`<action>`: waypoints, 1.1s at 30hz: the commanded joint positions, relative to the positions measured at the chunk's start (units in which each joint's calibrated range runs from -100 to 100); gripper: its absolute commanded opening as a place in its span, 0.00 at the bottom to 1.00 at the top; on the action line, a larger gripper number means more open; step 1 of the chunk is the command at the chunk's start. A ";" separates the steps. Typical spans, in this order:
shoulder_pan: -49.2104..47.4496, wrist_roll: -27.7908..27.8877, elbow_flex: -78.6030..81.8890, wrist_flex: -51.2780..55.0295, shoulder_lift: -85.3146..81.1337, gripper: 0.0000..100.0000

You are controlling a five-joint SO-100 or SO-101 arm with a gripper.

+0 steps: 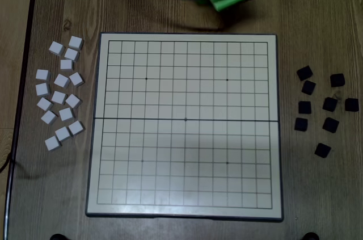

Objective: Grasp a Black stone and put it on the board on position (0,0).

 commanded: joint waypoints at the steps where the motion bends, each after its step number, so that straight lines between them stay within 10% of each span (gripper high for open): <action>1: -0.44 1.90 -14.55 -0.64 11.55 0.06; 33: -17.19 -10.65 -90.59 26.31 53.77 0.06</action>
